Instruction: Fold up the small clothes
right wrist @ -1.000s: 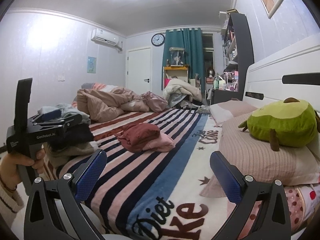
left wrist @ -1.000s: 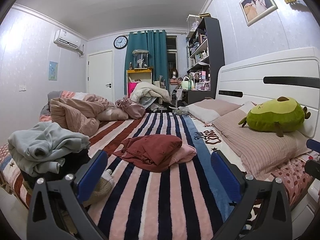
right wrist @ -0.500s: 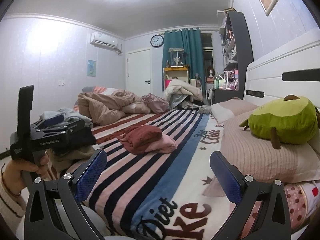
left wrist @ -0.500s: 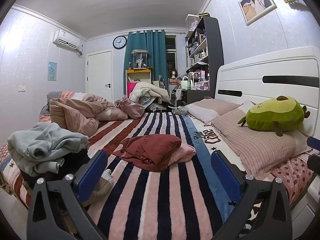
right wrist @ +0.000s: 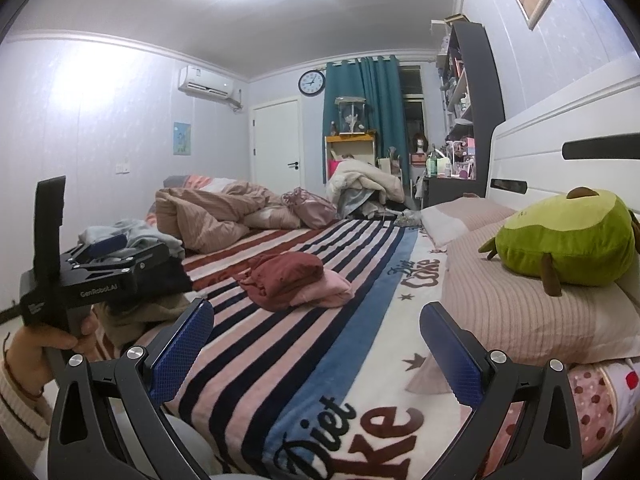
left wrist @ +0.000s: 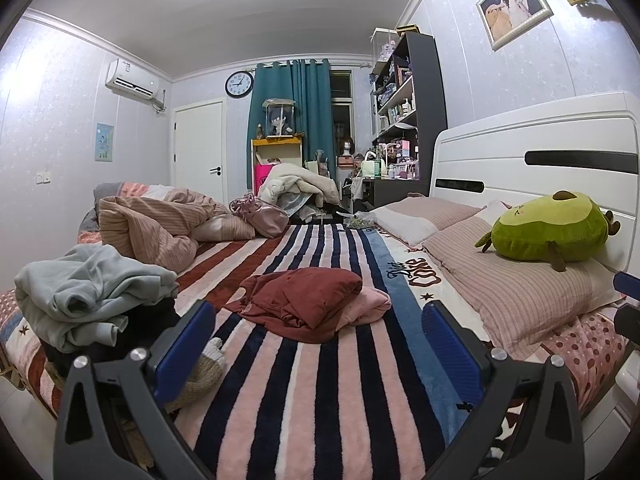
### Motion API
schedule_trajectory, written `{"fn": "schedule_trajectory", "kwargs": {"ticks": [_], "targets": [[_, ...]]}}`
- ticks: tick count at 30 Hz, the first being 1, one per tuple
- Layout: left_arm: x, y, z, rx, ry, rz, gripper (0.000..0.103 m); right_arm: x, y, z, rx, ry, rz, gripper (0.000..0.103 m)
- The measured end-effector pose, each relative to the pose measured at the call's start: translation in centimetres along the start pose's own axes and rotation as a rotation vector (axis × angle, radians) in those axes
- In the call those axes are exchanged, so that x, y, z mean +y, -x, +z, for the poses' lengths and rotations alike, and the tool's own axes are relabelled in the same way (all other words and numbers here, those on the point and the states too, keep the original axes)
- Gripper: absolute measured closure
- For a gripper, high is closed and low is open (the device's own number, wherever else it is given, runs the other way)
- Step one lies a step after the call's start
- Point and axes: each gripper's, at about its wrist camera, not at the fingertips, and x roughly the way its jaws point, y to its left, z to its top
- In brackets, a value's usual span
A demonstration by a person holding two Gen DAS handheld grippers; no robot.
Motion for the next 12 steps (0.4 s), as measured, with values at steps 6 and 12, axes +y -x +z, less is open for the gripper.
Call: {"fn": "schedule_trajectory", "kwargs": {"ticks": [6,12], "targets": [[0.3,-0.08,-0.05,0.0,0.003,-0.002,0.001,-0.08,-0.01,-0.02,-0.002,-0.001,0.002,0.0],[0.49,-0.2,-0.12,0.003,0.002,-0.013,0.001,0.02,-0.02,-0.03,-0.003,0.0,-0.001,0.0]]}}
